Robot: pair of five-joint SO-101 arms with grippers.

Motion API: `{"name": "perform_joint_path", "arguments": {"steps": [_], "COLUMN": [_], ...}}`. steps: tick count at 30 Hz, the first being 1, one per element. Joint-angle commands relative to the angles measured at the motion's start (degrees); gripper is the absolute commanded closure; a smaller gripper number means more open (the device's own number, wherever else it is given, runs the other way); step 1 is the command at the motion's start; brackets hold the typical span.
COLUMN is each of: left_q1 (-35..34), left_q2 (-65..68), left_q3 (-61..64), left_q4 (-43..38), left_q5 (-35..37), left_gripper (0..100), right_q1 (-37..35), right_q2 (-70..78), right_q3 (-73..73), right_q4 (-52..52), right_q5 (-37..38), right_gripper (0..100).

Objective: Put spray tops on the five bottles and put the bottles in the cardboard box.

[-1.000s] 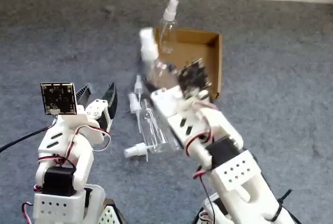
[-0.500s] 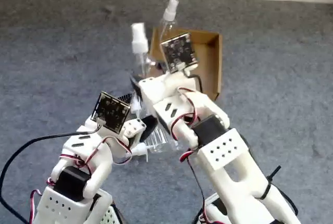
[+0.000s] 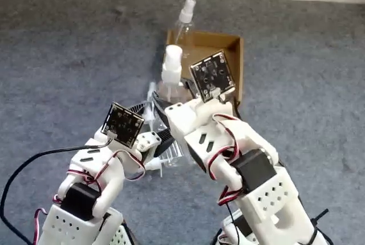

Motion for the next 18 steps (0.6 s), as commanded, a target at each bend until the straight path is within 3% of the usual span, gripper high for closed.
{"name": "perform_joint_path", "arguments": {"steps": [1,3,10,18], "left_q1": [-1.4,-1.2,-1.5,-1.5], "left_q2": [-0.1,-0.1,-0.6,-0.7], "left_q3": [-0.2,-0.2,0.4,3.2], "left_q4": [-1.5,-1.5,-1.4,-1.8], "left_q5": [-0.3,-0.3,-0.3,-0.4], "left_gripper": [74,75,84,95], "right_q1": [-0.4,1.5,18.9,24.4], "right_q2": [-1.5,-1.5,12.4,32.7], "right_q3": [-3.6,-3.5,-7.2,-15.1], "right_q4": [0.9,-1.5,-17.4,-32.0], "right_q5": [1.6,4.0,8.4,8.4], "right_gripper": [99.5,99.5,99.5,99.5]}}
